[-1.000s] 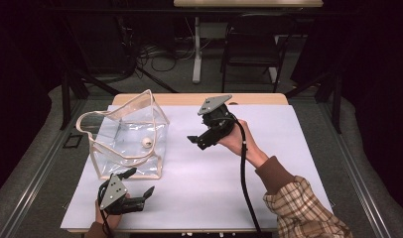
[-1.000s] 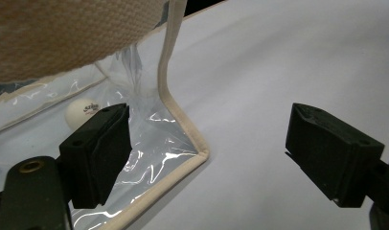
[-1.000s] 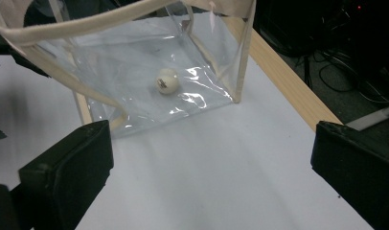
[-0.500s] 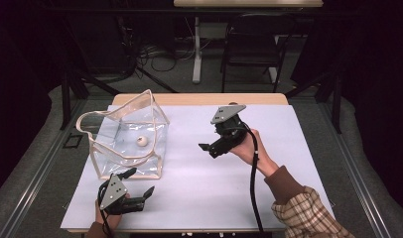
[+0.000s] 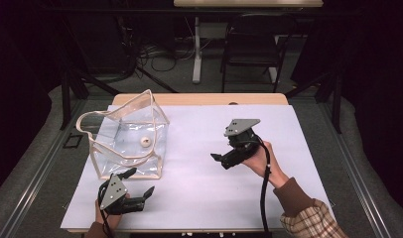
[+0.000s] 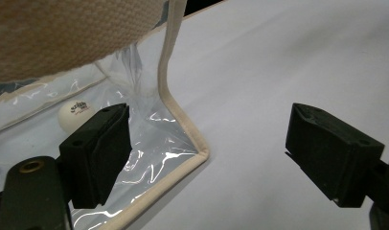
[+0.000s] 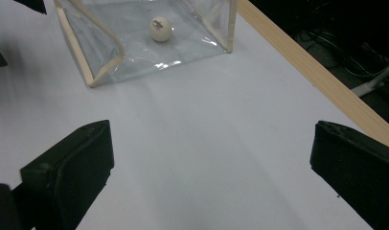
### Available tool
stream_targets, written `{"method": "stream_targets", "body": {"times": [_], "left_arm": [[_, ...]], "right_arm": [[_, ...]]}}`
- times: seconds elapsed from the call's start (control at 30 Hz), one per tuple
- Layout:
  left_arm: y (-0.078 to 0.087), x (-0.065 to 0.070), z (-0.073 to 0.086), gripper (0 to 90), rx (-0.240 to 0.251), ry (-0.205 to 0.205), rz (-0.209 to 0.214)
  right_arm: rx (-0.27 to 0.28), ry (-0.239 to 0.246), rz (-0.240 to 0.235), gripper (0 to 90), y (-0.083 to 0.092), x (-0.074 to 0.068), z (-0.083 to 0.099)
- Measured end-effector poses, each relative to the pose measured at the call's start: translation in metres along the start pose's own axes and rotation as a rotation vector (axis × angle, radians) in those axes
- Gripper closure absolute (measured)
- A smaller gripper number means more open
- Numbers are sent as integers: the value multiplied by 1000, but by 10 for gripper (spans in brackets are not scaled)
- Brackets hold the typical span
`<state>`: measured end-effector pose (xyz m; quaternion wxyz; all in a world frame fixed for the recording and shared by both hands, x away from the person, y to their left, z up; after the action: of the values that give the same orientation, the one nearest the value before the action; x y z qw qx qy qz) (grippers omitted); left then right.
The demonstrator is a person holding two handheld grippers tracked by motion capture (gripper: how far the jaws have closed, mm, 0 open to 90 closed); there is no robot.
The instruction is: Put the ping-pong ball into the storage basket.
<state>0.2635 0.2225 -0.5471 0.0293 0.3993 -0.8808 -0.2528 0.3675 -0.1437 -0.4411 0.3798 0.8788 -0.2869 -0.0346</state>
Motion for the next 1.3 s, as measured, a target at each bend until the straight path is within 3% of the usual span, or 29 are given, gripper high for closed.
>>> {"method": "stream_targets", "body": {"times": [0.43, 1.3], "left_arm": [[0, 0, 0, 159, 2, 0, 1], [0, 1, 0, 159, 0, -2, 0]], "right_arm": [[-11, -11, 36, 11, 4, -12, 33], [-25, -104, 83, 12, 4, -21, 110]]}}
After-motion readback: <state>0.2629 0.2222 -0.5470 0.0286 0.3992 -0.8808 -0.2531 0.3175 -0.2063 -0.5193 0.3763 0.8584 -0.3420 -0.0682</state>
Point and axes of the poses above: each handheld gripper's, and its own axes: y roughly backward along the jaws, z roughly out of its underside, x roughly to its right, the point moved 1 cm from there along -y, roughly forward along the jaws, and after that the axes turned 7 degrees about -x, right-handed, at the moved point
